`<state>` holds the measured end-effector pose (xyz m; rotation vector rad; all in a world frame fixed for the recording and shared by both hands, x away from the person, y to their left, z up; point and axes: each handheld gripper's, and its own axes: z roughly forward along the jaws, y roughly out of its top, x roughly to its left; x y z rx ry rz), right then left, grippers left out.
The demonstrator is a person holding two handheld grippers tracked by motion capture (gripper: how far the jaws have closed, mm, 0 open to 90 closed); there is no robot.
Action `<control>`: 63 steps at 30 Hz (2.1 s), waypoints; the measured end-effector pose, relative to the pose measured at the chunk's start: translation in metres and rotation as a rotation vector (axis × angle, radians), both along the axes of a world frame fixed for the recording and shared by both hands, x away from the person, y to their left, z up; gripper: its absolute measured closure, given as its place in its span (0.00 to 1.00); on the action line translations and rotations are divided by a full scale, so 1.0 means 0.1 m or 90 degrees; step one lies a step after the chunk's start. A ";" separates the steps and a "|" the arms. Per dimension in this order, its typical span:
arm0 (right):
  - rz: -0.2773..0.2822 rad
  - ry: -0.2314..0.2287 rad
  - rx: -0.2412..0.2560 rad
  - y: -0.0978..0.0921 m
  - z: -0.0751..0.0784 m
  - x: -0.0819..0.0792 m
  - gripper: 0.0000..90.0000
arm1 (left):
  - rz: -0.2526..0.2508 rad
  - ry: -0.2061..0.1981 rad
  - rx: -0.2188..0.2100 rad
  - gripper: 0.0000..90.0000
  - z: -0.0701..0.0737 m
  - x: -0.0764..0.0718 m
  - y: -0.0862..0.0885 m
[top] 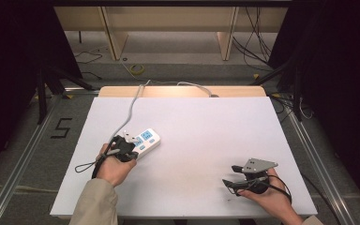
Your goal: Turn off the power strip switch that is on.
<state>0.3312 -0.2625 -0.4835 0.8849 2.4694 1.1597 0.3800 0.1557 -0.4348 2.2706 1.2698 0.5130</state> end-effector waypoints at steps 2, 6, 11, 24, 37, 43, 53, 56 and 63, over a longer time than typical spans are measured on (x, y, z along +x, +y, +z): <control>-0.001 0.001 0.001 0.00 0.00 0.00 0.40 | 0.000 0.000 0.001 1.00 0.00 0.01 -0.01; -0.001 0.001 0.001 0.00 0.00 0.00 0.40 | -0.003 0.002 0.004 1.00 0.01 0.03 -0.02; 0.002 0.003 0.000 0.00 0.00 0.00 0.40 | -0.003 0.003 0.008 1.00 0.02 0.05 -0.02; 0.002 0.005 0.000 0.01 -0.01 0.00 0.40 | -0.003 0.007 0.013 1.00 0.06 0.11 -0.02; 0.003 0.005 0.000 0.01 -0.01 0.00 0.40 | -0.011 0.016 0.019 1.00 0.07 0.21 -0.09; 0.002 0.004 0.000 0.01 -0.01 0.00 0.40 | -0.013 0.017 0.021 1.00 0.07 0.24 -0.11; 0.003 0.004 0.000 0.01 -0.01 0.00 0.40 | -0.011 0.026 0.023 1.00 0.06 0.29 -0.11; 0.003 0.004 0.000 0.01 -0.01 0.00 0.40 | -0.011 0.028 0.025 1.00 0.07 0.31 -0.11; 0.003 0.004 0.000 0.01 -0.01 0.00 0.40 | -0.013 0.033 0.029 1.00 0.08 0.36 -0.13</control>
